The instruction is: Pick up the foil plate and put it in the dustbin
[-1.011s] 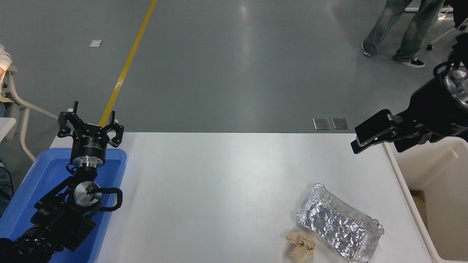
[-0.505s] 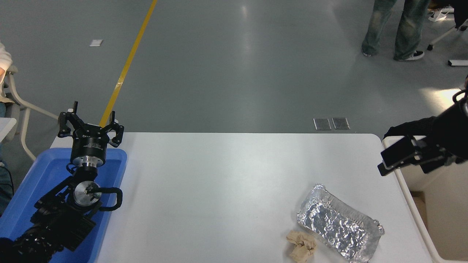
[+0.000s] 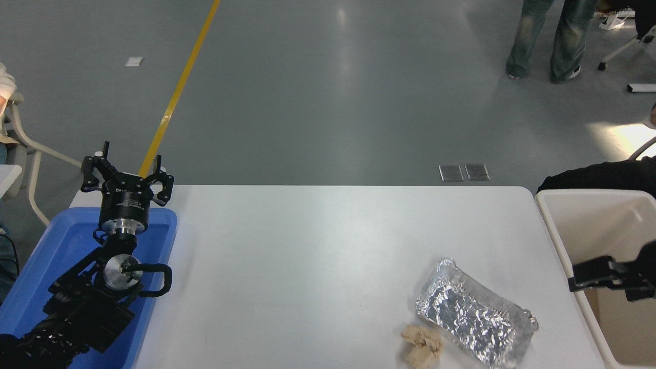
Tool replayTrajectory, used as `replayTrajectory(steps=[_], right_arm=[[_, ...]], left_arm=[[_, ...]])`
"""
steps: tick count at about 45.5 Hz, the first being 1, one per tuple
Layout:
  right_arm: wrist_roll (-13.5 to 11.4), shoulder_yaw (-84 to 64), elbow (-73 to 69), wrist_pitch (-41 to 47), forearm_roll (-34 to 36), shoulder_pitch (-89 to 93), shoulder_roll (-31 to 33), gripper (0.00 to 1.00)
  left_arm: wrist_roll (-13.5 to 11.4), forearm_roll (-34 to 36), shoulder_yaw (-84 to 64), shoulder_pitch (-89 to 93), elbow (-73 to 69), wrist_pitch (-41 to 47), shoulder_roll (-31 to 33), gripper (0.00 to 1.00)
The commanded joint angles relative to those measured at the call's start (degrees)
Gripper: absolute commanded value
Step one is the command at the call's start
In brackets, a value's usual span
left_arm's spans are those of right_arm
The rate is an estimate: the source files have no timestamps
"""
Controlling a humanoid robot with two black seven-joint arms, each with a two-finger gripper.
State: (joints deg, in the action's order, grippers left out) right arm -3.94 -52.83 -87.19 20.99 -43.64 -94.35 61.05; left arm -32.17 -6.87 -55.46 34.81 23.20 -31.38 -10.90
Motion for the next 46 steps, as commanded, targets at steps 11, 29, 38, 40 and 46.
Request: replayTrajectory(steps=[11,29,38,40,46], right_arm=[[-2.6,20.3,10.2,-6.0,2.3,27.5,-8.6,1.00],[-2.5,20.2,10.4,-8.4,10.3,30.4,-14.6,0.99],[-2.2,20.1,10.5,-9.6,10.4,33.3,-15.5,0.87],[-2.1,20.1,10.6,-9.9,10.4,33.7,-15.7,0.83],[-2.1,20.2,10.6,-10.0,10.4,34.5,-16.1,0.68]], left_arm=[[0.0,0.0,0.0,0.1,0.0,0.0,0.0,0.99],[0.1,0.1,0.1,0.0,0.0,-0.1,0.0,0.99],[0.1,0.1,0.1,0.0,0.0,-0.1,0.0,0.99],[0.1,0.1,0.1,0.0,0.0,-0.1,0.0,0.99],[0.1,0.1,0.1,0.0,0.0,-0.1,0.0,0.99]])
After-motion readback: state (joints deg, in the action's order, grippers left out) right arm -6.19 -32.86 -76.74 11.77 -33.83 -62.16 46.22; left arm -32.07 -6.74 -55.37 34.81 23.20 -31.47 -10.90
